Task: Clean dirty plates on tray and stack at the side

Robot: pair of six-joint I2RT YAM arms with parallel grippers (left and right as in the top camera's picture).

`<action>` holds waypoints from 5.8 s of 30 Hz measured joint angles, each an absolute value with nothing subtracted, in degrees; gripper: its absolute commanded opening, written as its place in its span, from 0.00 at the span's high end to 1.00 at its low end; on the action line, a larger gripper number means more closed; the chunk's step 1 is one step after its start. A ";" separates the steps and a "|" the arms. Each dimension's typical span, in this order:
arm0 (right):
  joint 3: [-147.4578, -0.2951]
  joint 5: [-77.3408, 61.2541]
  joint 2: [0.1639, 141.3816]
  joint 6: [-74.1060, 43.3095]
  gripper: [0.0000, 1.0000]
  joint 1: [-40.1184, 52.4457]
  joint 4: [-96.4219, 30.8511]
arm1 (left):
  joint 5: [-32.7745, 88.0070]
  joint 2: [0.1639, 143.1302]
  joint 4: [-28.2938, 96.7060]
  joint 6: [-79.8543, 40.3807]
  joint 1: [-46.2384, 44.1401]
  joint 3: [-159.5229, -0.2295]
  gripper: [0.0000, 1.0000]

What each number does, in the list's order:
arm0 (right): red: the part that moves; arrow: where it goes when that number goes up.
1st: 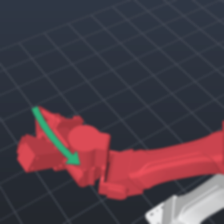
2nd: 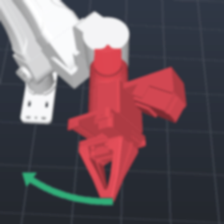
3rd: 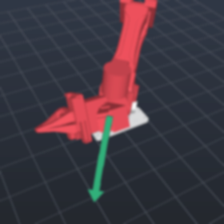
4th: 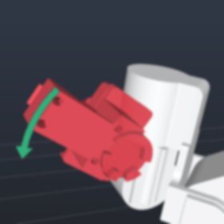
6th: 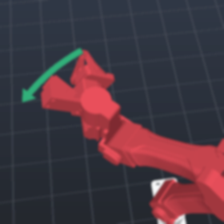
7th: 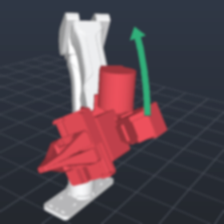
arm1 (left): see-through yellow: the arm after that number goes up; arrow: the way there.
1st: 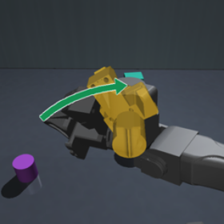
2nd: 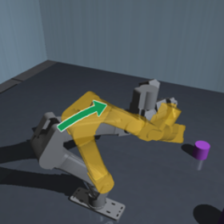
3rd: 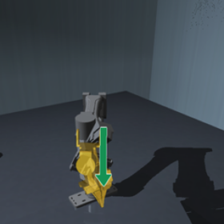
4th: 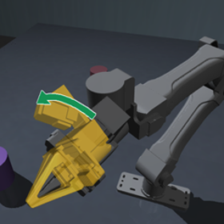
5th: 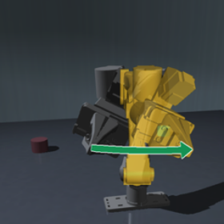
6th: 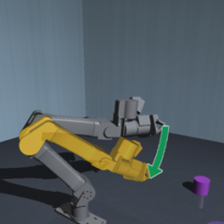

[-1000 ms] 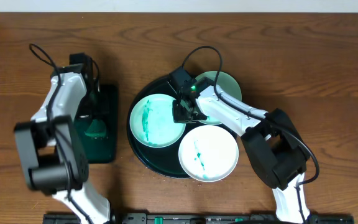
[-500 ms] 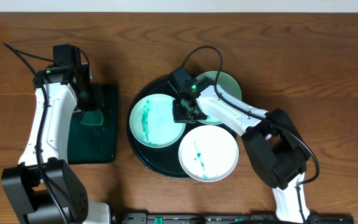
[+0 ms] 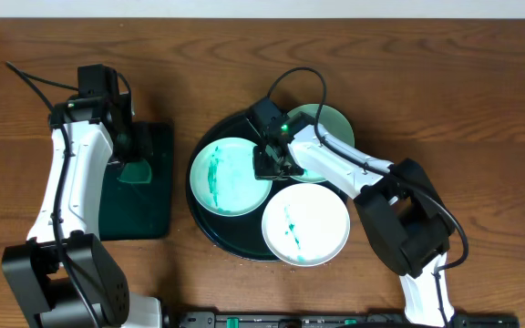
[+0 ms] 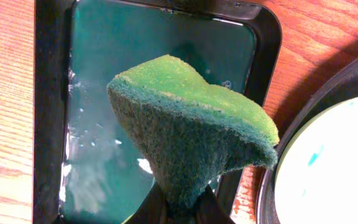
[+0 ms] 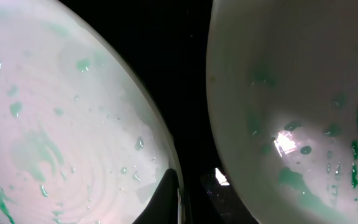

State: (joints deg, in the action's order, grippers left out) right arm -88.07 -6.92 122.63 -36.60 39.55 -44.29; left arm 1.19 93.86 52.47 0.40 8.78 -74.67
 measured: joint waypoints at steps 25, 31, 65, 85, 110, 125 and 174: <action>-88.07 -6.92 122.63 -36.60 0.99 39.55 -44.29 | 1.19 93.86 52.25 0.25 8.78 -74.67 0.93; -88.07 -6.92 122.63 -36.60 0.99 39.55 -44.29 | 1.19 93.86 52.07 0.25 8.78 -74.67 0.93; -88.07 -6.94 122.63 -36.60 0.99 39.55 -44.27 | 14.00 107.66 42.48 -10.50 -10.35 -69.06 0.93; -88.07 -6.98 122.63 -36.60 0.99 39.55 -44.27 | 12.58 109.25 42.26 -8.47 -11.55 -70.85 0.93; -87.68 -16.19 123.15 -34.20 0.99 36.29 -43.83 | 19.09 109.91 42.46 -6.98 -13.32 -72.34 0.93; -87.61 -17.15 123.28 -33.87 0.99 36.12 -43.35 | -2.94 110.15 45.60 -14.81 -14.22 -74.08 0.93; -87.53 -17.93 123.37 -33.63 0.99 36.12 -43.07 | 10.81 110.15 43.79 0.75 -14.35 -74.30 0.93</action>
